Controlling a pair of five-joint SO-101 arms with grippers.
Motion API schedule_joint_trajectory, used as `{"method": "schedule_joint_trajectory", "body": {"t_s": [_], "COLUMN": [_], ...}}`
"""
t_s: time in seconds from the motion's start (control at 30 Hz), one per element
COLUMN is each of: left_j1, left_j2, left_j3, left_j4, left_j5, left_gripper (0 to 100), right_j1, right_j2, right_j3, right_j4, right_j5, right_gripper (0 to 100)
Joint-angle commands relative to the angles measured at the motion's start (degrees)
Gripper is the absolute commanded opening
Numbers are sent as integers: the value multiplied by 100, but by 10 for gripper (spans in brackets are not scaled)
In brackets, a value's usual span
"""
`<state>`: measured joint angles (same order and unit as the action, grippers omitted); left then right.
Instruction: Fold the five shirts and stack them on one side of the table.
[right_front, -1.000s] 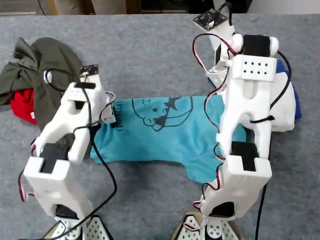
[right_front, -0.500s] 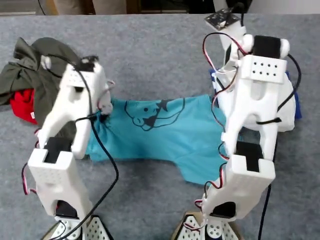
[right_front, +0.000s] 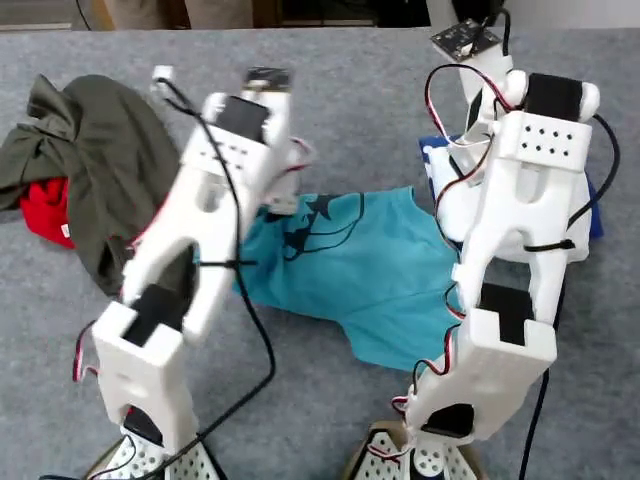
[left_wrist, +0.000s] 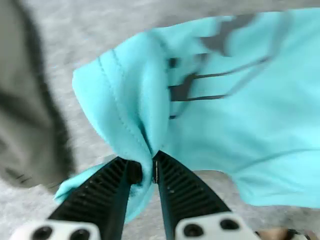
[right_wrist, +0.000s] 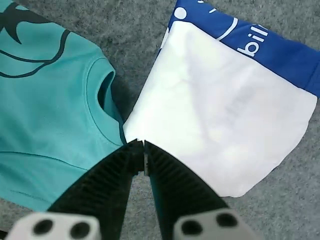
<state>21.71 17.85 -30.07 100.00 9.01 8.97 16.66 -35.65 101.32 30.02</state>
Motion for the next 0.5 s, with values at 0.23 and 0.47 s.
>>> {"method": "schedule_joint_trajectory", "body": {"t_s": [0.23,0.47], "left_j1": [1451,1679], "left_j2": [84,840], "left_j3": [-905,-1116], "left_j4": [-1257,-1705], "left_j5": [853,1178], "left_gripper": [19,19], "right_j1": [1640,2264], "right_j2": [-1631,-1877], "right_j3": [4,75], "right_j4": [88,79], "right_j5": [-431,-123], "right_gripper": [3,5]}}
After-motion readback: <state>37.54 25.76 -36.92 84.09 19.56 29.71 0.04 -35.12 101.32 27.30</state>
